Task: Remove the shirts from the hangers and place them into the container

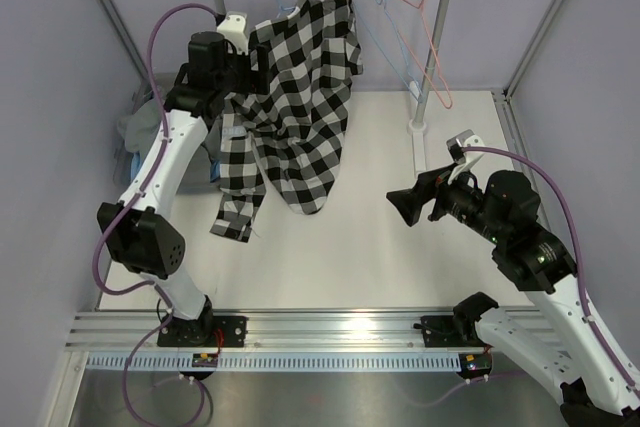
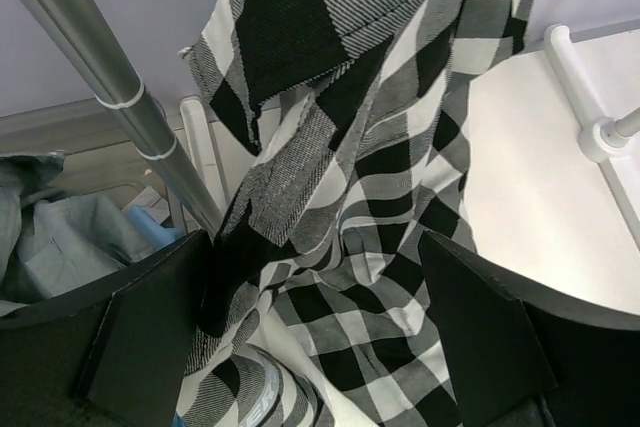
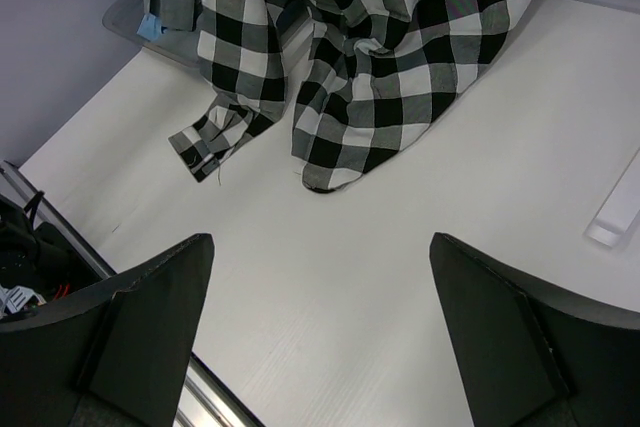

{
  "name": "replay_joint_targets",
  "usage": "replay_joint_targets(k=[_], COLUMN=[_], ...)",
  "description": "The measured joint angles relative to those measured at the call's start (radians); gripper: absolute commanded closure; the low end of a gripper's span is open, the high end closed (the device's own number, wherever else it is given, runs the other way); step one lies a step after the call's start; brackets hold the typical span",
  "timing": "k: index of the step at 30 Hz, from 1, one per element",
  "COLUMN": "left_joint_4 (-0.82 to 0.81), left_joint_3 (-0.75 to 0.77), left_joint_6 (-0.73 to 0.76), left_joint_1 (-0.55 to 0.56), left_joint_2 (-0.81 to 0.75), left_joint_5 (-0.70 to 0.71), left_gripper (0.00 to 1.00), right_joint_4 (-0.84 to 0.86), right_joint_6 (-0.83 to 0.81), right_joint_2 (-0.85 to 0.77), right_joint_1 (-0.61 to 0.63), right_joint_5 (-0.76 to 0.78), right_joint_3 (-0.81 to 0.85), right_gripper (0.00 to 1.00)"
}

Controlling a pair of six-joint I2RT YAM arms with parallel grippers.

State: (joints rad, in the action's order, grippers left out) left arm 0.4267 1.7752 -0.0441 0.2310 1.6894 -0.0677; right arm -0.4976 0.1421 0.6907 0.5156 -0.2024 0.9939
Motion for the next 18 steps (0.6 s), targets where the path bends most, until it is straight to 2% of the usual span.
replay_joint_targets(k=[4,5,8,9,11,12,15,16,18], left_joint_4=[0.001,0.000,-0.001,-0.002,-0.002,0.000,0.001,0.001,0.001], left_joint_3=[0.023,0.026,0.038,0.040,0.043,0.043,0.043,0.043,0.044], left_joint_6=[0.014,0.016,0.020,0.021,0.023,0.022,0.020,0.022,0.024], left_joint_1=[0.000,0.000,0.000,0.000,0.000,0.000,0.000,0.000,0.003], left_joint_2=[0.018,0.021,0.031,0.035,0.048,0.050,0.064,0.064,0.064], left_joint_5=[-0.002,-0.005,-0.024,-0.034,-0.058,-0.069,-0.107,-0.120,-0.143], left_gripper=[0.22,0.32,0.47,0.55,0.63,0.72,0.87,0.97,1.00], right_joint_4=[0.000,0.000,0.000,0.000,0.000,0.000,0.000,0.000,0.000], right_joint_6=[0.000,0.000,0.000,0.000,0.000,0.000,0.000,0.000,0.000], right_joint_2=[0.006,0.009,0.012,0.014,0.016,0.017,0.017,0.017,0.018], right_joint_1=[0.001,0.001,0.001,0.001,0.002,0.002,0.002,0.002,0.002], right_joint_5=[0.000,0.000,0.000,0.000,0.000,0.000,0.000,0.000,0.000], right_joint_3=[0.000,0.000,0.000,0.000,0.000,0.000,0.000,0.000,0.000], right_gripper=[0.01,0.01,0.01,0.01,0.01,0.01,0.01,0.01,0.01])
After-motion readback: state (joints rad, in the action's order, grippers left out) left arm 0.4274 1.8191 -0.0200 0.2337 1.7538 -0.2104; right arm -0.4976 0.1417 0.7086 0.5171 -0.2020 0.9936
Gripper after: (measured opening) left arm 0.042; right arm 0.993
